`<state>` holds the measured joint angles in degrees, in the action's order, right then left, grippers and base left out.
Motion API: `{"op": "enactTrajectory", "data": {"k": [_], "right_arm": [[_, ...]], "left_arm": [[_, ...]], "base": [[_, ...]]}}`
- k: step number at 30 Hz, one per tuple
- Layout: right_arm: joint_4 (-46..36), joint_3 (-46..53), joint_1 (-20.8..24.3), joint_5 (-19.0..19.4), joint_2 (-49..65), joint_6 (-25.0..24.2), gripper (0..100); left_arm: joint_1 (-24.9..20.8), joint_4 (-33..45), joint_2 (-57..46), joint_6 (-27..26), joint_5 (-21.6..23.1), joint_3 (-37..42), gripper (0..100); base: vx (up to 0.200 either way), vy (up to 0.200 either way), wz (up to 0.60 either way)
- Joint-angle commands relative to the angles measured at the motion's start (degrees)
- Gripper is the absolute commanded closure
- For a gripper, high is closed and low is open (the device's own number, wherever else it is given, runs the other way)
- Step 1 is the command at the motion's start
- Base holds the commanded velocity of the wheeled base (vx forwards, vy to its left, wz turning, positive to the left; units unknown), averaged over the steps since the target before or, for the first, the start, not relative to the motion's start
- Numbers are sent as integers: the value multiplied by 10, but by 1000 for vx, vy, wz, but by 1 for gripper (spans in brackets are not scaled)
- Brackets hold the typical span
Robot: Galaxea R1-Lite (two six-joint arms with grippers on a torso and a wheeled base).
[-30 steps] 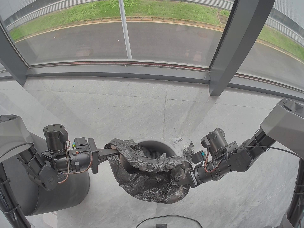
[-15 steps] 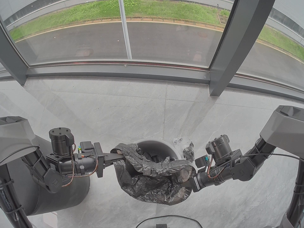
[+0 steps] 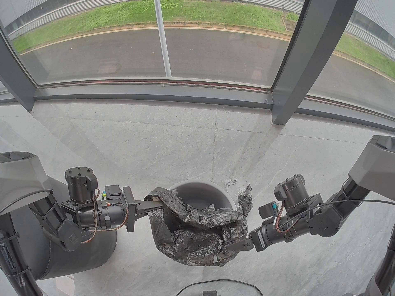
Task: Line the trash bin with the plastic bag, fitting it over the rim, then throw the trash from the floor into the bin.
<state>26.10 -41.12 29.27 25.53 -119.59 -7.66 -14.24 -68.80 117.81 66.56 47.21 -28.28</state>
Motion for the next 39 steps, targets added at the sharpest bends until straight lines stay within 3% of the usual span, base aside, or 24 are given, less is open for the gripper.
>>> {"op": "enactTrajectory", "data": {"k": [1, 7, 12, 15, 19, 22, 26, 39], "right_arm": [[0, 14, -1, 0, 74, -2, 0], [-1, -27, -7, -9, 137, 6, 0], [-2, -94, 11, -66, 91, 48, 0], [-1, -115, 29, -92, 59, 84, 0], [6, -131, 49, -152, 14, 201, 0], [48, -124, 76, -172, -6, 237, 0], [98, -118, 105, -189, -22, 239, 0], [103, -101, 132, -199, -25, 238, 0]], "left_arm": [[0, 0, -1, 1, 0, 0, 100], [0, 0, -7, 1, 1, 0, 100], [0, -1, -7, 1, 1, 0, 100], [0, -1, -6, 1, 1, -1, 100], [0, 0, -8, 1, 0, 1, 100], [1, -1, -7, 1, 1, 0, 100], [0, -1, -8, 1, 1, 2, 100], [0, -37, -6, 4, 1, 16, 100]], "base": [[0, 0, 0], [0, 0, 0], [0, 0, 0], [0, 0, 0], [0, 0, 0], [0, 0, 0], [0, 0, 0], [0, 0, 0]]}}
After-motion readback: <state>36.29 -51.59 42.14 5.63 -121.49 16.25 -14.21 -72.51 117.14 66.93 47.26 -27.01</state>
